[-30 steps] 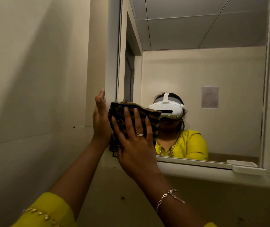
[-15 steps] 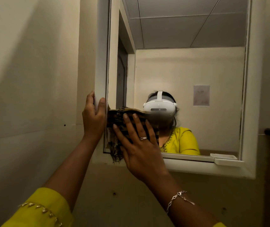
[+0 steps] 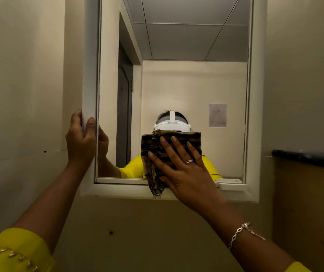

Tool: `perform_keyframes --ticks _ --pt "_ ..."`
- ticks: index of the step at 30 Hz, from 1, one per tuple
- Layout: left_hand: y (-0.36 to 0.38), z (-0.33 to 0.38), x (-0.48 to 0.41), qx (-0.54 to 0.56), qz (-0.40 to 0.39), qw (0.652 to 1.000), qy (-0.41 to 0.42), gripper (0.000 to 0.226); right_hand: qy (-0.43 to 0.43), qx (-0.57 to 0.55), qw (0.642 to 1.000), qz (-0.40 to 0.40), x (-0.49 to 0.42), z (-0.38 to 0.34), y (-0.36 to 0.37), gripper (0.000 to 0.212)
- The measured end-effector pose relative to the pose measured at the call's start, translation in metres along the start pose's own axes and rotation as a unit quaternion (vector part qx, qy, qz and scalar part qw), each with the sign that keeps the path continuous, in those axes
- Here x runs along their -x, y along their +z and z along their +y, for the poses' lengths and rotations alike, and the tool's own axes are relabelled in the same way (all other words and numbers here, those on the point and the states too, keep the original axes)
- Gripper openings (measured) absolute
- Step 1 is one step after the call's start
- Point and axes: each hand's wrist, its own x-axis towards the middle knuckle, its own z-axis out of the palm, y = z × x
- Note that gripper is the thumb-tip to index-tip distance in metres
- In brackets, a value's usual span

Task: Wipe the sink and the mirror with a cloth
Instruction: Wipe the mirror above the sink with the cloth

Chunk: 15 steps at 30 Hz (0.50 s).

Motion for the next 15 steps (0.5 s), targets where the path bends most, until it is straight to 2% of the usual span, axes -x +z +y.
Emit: perform_keyframes --ticks 11,13,15 --pt "0.001 0.001 0.003 -0.034 0.002 0.999 -0.009 0.041 -0.06 0.015 0.998 0.0 0.012 0.056 -0.018 0.056" --pt "0.003 0.003 0.009 -0.08 0.021 0.996 0.023 0.052 -0.06 0.005 0.998 0.002 0.012 0.058 -0.018 0.056" --pt "0.009 0.01 0.023 -0.144 0.015 0.984 0.108 0.062 -0.055 -0.007 0.998 0.002 0.014 0.06 -0.019 0.058"
